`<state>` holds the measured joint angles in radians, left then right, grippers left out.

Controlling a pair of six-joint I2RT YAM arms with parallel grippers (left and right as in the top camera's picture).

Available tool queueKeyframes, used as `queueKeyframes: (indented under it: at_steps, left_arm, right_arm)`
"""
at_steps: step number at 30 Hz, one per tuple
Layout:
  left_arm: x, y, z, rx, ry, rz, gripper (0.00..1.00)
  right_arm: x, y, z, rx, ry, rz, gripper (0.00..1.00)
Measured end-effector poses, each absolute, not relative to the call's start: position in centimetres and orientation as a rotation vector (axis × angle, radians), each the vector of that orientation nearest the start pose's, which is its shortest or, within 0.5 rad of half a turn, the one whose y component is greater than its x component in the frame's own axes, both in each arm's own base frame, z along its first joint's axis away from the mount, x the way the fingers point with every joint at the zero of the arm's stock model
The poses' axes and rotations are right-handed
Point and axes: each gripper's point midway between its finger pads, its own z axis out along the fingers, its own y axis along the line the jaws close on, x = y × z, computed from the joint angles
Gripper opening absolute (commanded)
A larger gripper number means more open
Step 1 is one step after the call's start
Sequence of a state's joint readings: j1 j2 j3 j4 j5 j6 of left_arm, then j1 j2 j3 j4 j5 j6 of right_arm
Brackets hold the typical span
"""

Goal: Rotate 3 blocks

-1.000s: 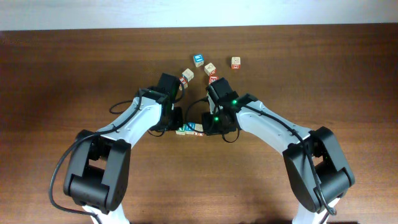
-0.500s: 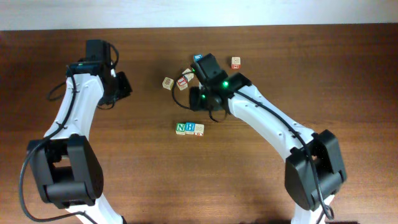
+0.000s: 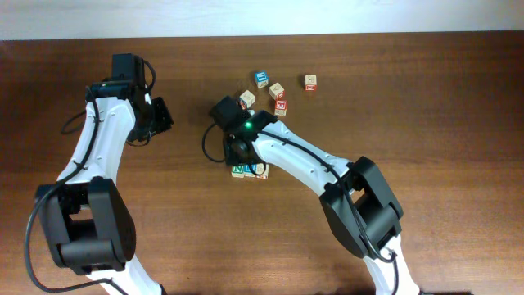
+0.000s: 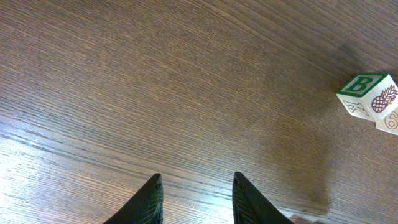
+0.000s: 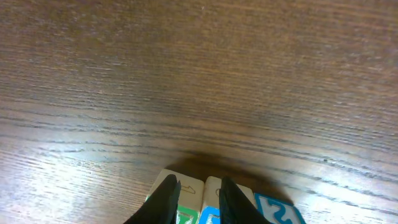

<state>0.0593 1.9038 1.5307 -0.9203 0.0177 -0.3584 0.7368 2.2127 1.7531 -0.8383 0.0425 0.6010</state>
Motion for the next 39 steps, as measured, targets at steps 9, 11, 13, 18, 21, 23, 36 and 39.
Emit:
queueKeyframes:
  at_steps: [9, 11, 13, 18, 21, 23, 36, 39]
  left_arm:
    - [42.3, 2.2, 9.3, -0.591, 2.807, -0.085, 0.34]
    - [42.3, 2.2, 9.3, -0.591, 2.807, -0.085, 0.34]
    - [42.3, 2.2, 9.3, -0.591, 2.807, -0.085, 0.34]
    - [42.3, 2.2, 9.3, -0.591, 2.807, -0.085, 0.35]
    - [42.3, 2.2, 9.3, -0.591, 2.807, -0.085, 0.35]
    - [42.3, 2.2, 9.3, -0.591, 2.807, -0.085, 0.35]
    - [42.3, 2.2, 9.3, -0.591, 2.807, -0.084, 0.36]
    - [42.3, 2.2, 9.3, -0.591, 2.807, -0.084, 0.36]
  right_arm:
    - [36.3, 31.9, 2.2, -0.112, 2.933, 0.163, 0.29]
    - [36.4, 31.9, 2.6, -0.115, 2.934, 0.161, 0.31]
    - [37.3, 32.2, 4.8, -0.117, 2.926, 0.166, 0.33]
    - [33.3, 31.9, 7.2, -0.206, 3.064, 0.098, 0.33]
    - [31.0, 33.1, 6.4, -0.282, 3.087, 0.076, 0.27]
    - [29.5, 34.1, 4.9, -0.286, 3.102, 0.079, 0.27]
    - [30.6, 33.5, 1.5, -0.107, 3.038, 0.044, 0.22]
    - [30.9, 33.3, 1.6, -0.091, 3.024, 0.029, 0.23]
